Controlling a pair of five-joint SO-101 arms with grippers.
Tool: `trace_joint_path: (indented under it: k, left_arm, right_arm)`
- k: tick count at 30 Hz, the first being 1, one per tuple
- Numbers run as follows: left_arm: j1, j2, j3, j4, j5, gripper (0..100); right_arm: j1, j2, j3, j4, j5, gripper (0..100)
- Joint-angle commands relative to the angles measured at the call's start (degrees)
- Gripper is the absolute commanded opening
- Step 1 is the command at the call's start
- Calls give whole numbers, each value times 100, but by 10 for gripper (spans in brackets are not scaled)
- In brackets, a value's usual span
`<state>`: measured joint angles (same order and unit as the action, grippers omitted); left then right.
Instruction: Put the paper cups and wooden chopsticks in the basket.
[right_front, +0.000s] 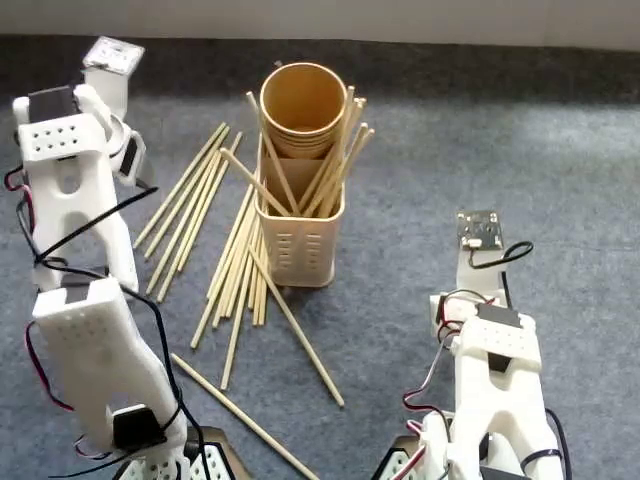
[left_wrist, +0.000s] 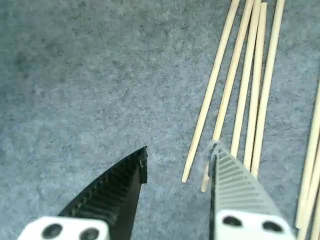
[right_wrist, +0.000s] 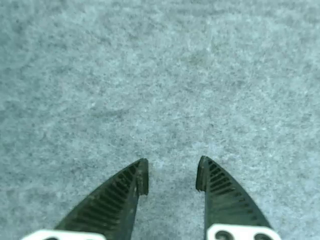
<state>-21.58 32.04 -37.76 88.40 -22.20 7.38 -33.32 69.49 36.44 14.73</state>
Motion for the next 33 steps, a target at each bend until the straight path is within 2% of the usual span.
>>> trace_joint_path:
  k: [1,5,15,18,21,28,33]
  left_arm:
    - [338,778,-664,-220,-255,227]
    - [558,1560,-1270,-211,-264,228]
    - [980,3196,-2167,273,-264,223]
    - [980,3442,-2554,527,-264,151]
    - [954,3547,-3037,835,-264,0]
    - [1007,3451,-4400,1248,-193,5]
    - [1103,2624,-5402,1248,457,5]
  right_arm:
    - [-40,4,48,-110,70,166]
    - [-40,4,207,-435,88,166]
    - [-40,-4,233,-462,88,166]
    - [-40,-4,233,-462,88,166]
    - [-40,-4,233,-462,88,166]
    - [-40,-4,233,-462,88,166]
    - [-40,-4,233,-462,88,166]
